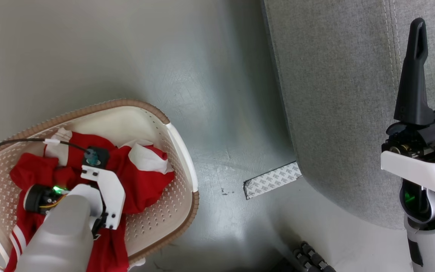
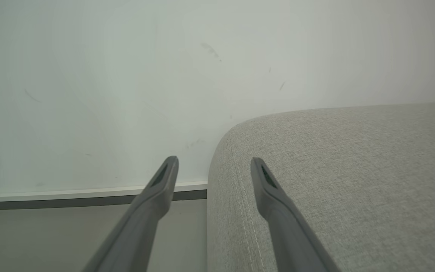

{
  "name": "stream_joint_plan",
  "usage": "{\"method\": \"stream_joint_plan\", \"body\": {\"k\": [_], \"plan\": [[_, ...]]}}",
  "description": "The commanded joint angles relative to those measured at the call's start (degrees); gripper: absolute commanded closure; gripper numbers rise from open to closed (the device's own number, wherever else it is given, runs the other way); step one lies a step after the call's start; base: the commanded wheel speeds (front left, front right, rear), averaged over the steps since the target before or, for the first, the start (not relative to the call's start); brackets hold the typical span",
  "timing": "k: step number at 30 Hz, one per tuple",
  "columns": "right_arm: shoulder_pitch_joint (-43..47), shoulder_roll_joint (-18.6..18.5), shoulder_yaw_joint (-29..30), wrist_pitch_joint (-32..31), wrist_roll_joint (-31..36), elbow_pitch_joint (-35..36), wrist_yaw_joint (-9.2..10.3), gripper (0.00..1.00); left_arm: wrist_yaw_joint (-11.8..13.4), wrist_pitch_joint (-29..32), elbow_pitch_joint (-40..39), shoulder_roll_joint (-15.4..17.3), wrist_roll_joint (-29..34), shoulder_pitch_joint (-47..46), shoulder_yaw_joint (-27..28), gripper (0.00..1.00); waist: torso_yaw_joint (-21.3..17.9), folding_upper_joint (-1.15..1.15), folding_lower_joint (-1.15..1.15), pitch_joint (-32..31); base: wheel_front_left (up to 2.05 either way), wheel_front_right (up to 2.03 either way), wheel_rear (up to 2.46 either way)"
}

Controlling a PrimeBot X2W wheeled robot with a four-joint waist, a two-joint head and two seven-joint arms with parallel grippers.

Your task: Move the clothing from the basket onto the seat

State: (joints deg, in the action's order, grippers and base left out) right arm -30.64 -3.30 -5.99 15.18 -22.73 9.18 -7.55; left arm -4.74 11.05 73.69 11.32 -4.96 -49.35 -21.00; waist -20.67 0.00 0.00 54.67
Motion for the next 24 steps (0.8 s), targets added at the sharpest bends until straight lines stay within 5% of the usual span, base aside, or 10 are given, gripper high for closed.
{"method": "stream_joint_plan", "body": {"k": [1,4,14,24], "plan": [[-0.9,0.3,0.0,-0.1,0.3,-0.1,0.12,0.00,0.0,0.2,0.2,0.3,-0.6,-0.4,-0.1,0.01,0.0,0.00,0.00,0.0,0.00,0.00,0.00],[-0.8,0.3,0.2,-0.1,0.4,0.2,0.12,0.00,0.1,-0.1,0.2,0.5,-1.0,-0.7,-0.3,1.00,-0.1,0.00,0.00,0.2,0.00,0.00,0.00],[-0.3,0.4,0.6,-0.1,1.1,-0.7,0.12,0.00,-0.3,-3.1,0.2,-0.7,-2.1,0.4,-0.6,1.00,1.1,0.00,0.00,-3.0,0.00,0.00,0.00],[2.9,-2.3,0.9,-0.1,2.3,-2.9,0.12,0.00,-2.1,-10.6,0.2,-6.0,-5.7,5.4,-0.6,1.00,6.5,0.00,0.00,-17.4,0.00,0.00,0.00]]}}
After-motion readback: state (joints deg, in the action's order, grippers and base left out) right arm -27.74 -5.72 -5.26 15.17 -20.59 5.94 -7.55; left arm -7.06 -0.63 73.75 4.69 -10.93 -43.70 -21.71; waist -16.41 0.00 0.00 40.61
